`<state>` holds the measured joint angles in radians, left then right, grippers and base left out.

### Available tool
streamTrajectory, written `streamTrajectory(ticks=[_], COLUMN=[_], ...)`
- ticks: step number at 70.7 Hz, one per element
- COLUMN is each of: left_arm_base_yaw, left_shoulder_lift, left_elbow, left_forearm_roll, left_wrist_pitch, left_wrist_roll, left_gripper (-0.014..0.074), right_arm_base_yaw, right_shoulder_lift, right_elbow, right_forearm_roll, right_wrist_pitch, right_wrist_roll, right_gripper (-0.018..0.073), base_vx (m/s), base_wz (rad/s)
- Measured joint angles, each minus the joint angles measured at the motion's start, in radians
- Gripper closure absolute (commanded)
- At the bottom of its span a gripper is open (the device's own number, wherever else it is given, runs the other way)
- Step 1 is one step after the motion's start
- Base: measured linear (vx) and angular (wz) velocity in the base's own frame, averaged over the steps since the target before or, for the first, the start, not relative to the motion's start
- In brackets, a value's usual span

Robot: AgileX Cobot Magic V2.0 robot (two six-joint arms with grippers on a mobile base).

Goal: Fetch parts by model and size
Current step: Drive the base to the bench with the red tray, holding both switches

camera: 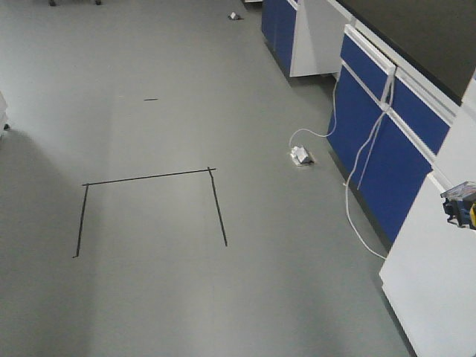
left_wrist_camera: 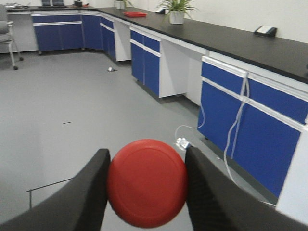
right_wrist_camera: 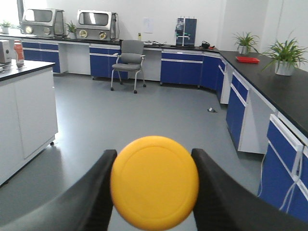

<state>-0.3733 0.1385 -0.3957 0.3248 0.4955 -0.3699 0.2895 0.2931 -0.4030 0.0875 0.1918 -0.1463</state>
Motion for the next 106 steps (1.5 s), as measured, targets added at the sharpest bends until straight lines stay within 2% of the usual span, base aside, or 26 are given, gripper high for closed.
streamTrajectory(ticks=[42,106], left_arm_base_yaw=[0.0,0.0], left_shoulder_lift=[0.0,0.0], left_elbow=[0.0,0.0], left_forearm_roll=[0.0,0.0], left_wrist_pitch=[0.0,0.0], left_wrist_roll=[0.0,0.0], left_gripper=[0.0602,0.0602], right_arm_base_yaw=[0.0,0.0], right_shoulder_lift=[-0.003,-0.003], right_elbow=[0.0,0.0], right_forearm_roll=[0.0,0.0], right_wrist_pitch=[0.001,0.001], right_wrist_roll=[0.0,0.0], right_gripper=[0.0567,0.0567], base_vx=[0.29,0.63], base_wz=[0.2,0.09])
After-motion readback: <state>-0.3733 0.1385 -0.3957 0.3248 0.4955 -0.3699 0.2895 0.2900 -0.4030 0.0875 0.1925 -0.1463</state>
